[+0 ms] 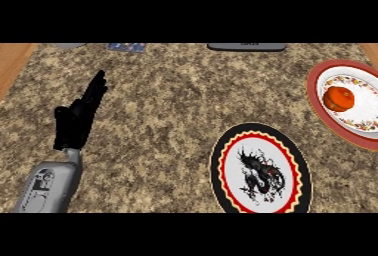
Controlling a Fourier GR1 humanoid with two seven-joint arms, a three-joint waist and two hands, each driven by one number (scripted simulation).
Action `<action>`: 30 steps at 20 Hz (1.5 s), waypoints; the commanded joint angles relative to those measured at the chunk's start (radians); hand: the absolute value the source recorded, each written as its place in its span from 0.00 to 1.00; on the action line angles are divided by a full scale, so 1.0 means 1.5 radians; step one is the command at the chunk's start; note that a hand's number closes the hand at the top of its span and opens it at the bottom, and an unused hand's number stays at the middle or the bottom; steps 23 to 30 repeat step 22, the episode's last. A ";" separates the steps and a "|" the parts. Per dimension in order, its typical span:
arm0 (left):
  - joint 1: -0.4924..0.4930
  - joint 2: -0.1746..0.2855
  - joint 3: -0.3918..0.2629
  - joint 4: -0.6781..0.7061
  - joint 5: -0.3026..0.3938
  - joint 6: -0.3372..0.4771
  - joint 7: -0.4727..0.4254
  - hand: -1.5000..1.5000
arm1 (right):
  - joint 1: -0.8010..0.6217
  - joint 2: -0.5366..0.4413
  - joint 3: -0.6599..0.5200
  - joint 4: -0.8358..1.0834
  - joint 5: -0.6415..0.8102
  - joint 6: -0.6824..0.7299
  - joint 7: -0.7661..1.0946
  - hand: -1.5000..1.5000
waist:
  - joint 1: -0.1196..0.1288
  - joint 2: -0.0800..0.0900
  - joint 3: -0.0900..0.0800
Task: Pick the squash from the plate and place it in the plate
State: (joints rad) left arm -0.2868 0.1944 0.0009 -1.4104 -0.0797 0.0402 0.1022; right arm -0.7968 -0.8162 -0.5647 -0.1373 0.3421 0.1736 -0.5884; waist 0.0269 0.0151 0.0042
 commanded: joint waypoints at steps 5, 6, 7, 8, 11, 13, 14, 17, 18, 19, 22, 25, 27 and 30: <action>0.018 -0.014 -0.008 -0.015 -0.001 0.002 -0.003 0.50 | 0.097 -0.131 -0.073 0.019 -0.071 0.109 -0.022 0.00 | -0.002 0.002 0.002; 0.012 -0.020 -0.018 -0.009 -0.005 -0.002 -0.010 0.50 | 0.108 -0.116 -0.075 0.022 -0.072 0.104 -0.034 0.00 | 0.002 0.005 0.003; 0.019 -0.020 -0.019 -0.025 -0.011 0.008 -0.002 0.50 | 0.117 -0.134 -0.077 0.023 -0.074 0.118 -0.026 0.00 | 0.004 0.004 0.003; 0.012 -0.010 -0.005 -0.004 -0.008 0.004 -0.017 0.50 | 0.123 -0.134 -0.078 0.019 -0.077 0.135 -0.041 0.00 | 0.003 0.005 0.003; 0.021 -0.008 0.001 -0.010 0.005 -0.008 -0.019 0.50 | 0.166 -0.129 -0.078 0.016 -0.076 0.149 -0.079 0.00 | 0.004 0.004 0.004; 0.004 0.004 0.009 0.000 0.014 -0.022 -0.003 0.50 | 0.176 -0.154 -0.074 0.013 -0.072 0.166 -0.073 0.00 | 0.003 0.005 0.004; 0.010 0.002 -0.010 -0.024 -0.005 -0.014 0.011 0.50 | 0.182 -0.156 -0.072 0.012 -0.069 0.171 -0.077 0.00 | 0.007 0.004 0.005; -0.010 -0.003 -0.005 -0.012 0.002 -0.014 0.017 0.50 | 0.177 -0.172 -0.084 0.016 -0.080 0.184 -0.061 0.00 | 0.009 0.006 0.006; 0.009 0.001 0.002 -0.008 0.000 -0.012 -0.011 0.50 | 0.192 -0.174 -0.090 0.022 -0.086 0.190 -0.068 0.00 | 0.008 0.007 0.006; 0.013 -0.001 0.004 -0.018 0.007 -0.013 -0.012 0.50 | 0.189 -0.166 -0.090 0.017 -0.086 0.173 -0.068 0.00 | 0.015 0.007 0.006; -0.009 -0.003 0.001 -0.006 0.009 -0.020 -0.003 0.50 | 0.202 -0.170 -0.089 0.014 -0.084 0.183 -0.068 0.00 | 0.009 0.007 0.006; -0.009 -0.003 0.001 -0.006 0.009 -0.020 -0.003 0.50 | 0.202 -0.170 -0.089 0.014 -0.084 0.183 -0.068 0.00 | 0.009 0.007 0.006; -0.009 -0.003 0.001 -0.006 0.009 -0.020 -0.003 0.50 | 0.202 -0.170 -0.089 0.014 -0.084 0.183 -0.068 0.00 | 0.009 0.007 0.006; -0.009 -0.003 0.001 -0.006 0.009 -0.020 -0.003 0.50 | 0.202 -0.170 -0.089 0.014 -0.084 0.183 -0.068 0.00 | 0.009 0.007 0.006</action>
